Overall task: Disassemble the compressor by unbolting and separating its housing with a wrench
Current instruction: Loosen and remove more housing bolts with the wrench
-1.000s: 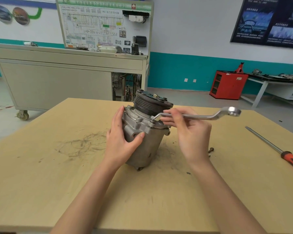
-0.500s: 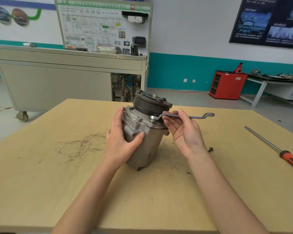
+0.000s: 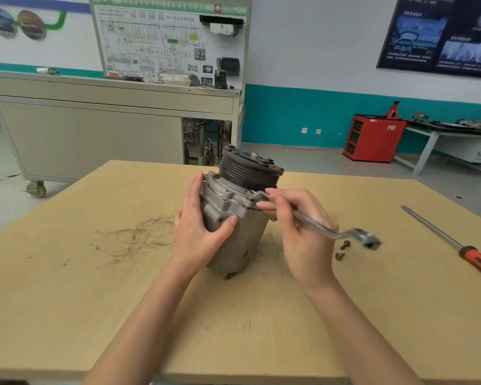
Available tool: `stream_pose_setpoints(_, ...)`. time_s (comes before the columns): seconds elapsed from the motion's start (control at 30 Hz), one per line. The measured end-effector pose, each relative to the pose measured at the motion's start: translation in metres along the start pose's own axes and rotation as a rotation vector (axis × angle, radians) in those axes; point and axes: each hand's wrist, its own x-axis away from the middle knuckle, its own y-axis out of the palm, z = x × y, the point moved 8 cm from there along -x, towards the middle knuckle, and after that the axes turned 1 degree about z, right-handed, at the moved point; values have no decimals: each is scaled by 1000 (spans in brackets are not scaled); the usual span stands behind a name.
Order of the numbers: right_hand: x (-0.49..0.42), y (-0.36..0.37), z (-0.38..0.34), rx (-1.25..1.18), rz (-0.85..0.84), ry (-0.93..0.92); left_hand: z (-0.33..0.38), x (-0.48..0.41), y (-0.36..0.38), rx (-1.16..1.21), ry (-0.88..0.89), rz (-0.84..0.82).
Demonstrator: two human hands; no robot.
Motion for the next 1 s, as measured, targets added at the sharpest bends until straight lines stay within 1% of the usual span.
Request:
stream_pose_setpoints(0.07, 2, -1, 34, -384, 84, 355, -1, 0, 0, -10, -5, -1)
stream_pose_setpoints(0.13, 4, 8, 66, -691, 133, 723, -1, 0, 0, -17, -7, 1)
stream_pose_setpoints(0.17, 5, 13, 75, -785, 132, 857, -1, 0, 0, -16, -9, 3)
stream_pose_setpoints(0.2, 4, 15, 79, -837, 126, 935, -1, 0, 0, -15, -11, 4)
stream_pose_setpoints(0.23, 1, 14, 80, -857, 117, 957, -1, 0, 0, -14, -12, 4)
stream_pose_setpoints(0.3, -8, 6, 77, -803, 136, 872, -1, 0, 0, -20, -11, 6)
stream_pose_setpoints(0.4, -22, -16, 55, -505, 166, 597, 0, 1, 0, -12, -4, 9)
stream_pose_setpoints(0.6, -18, -3, -8, 50, 29, 31, 0, 0, 0, 3, 4, 16)
stream_pose_setpoints(0.67, -11, 3, -16, 160, 11, -85, 0, 0, 0, 3, 11, 11)
stream_pose_setpoints(0.77, -3, 7, -22, 240, 3, -196, -1, 0, 0, 0, 8, 2)
stream_pose_setpoints(0.83, 1, 5, -19, 200, 17, -193, -1, 0, 0, -3, 7, 3)
stream_pose_setpoints(0.87, 0, 3, -12, 110, 23, -120, -1, 0, 0, -4, 7, 3)
stream_pose_setpoints(0.9, -1, 1, 1, -34, 29, 9, -1, 0, 0, -3, 7, 1)
stream_pose_setpoints(1.0, -7, 2, 50, -528, 64, 486, 0, 0, 0, 0, 4, -4)
